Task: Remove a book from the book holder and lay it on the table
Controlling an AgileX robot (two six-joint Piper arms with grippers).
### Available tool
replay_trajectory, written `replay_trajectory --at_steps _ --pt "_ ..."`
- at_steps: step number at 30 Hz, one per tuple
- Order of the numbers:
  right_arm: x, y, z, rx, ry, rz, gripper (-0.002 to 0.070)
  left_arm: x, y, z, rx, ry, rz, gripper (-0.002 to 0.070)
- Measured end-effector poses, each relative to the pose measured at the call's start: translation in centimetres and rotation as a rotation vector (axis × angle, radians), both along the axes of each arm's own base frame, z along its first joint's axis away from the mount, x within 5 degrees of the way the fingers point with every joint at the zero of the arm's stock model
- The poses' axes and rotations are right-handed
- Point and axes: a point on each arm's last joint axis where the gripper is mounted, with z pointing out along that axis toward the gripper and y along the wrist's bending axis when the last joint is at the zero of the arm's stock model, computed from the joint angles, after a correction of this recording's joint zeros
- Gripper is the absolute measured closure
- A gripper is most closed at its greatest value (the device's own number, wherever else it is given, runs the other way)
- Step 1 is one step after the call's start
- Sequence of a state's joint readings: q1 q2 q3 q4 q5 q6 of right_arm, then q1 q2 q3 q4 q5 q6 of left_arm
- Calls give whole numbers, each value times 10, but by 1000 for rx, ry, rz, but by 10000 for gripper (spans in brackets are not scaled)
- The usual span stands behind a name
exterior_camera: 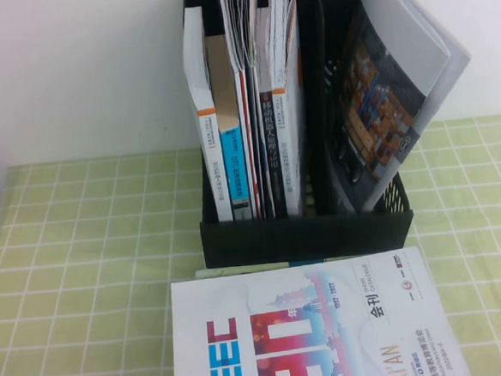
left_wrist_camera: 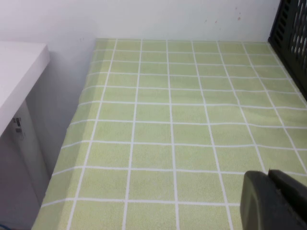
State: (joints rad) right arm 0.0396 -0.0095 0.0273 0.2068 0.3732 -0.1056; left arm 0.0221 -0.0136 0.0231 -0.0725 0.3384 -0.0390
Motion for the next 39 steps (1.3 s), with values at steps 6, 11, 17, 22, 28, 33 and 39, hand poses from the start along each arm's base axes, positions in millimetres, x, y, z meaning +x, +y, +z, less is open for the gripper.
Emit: replay_trajectory --at_steps 6,11,17,22,28,33,39 --pt "0 0 0 0 0 0 678 0 0 0 0 0 0 678" --pt "0 0 0 0 0 0 678 0 0 0 0 0 0 678" --pt "0 0 0 0 0 0 678 0 0 0 -2 0 0 678" --pt "0 0 0 4 0 0 678 0 0 0 -2 0 0 677" --pt "0 0 0 5 0 0 678 0 0 0 -4 0 0 677" --pt "0 0 0 6 0 0 678 0 0 0 -2 0 0 677" --pt "0 1 1 36 -10 0 678 1 0 2 -2 -26 2 678"
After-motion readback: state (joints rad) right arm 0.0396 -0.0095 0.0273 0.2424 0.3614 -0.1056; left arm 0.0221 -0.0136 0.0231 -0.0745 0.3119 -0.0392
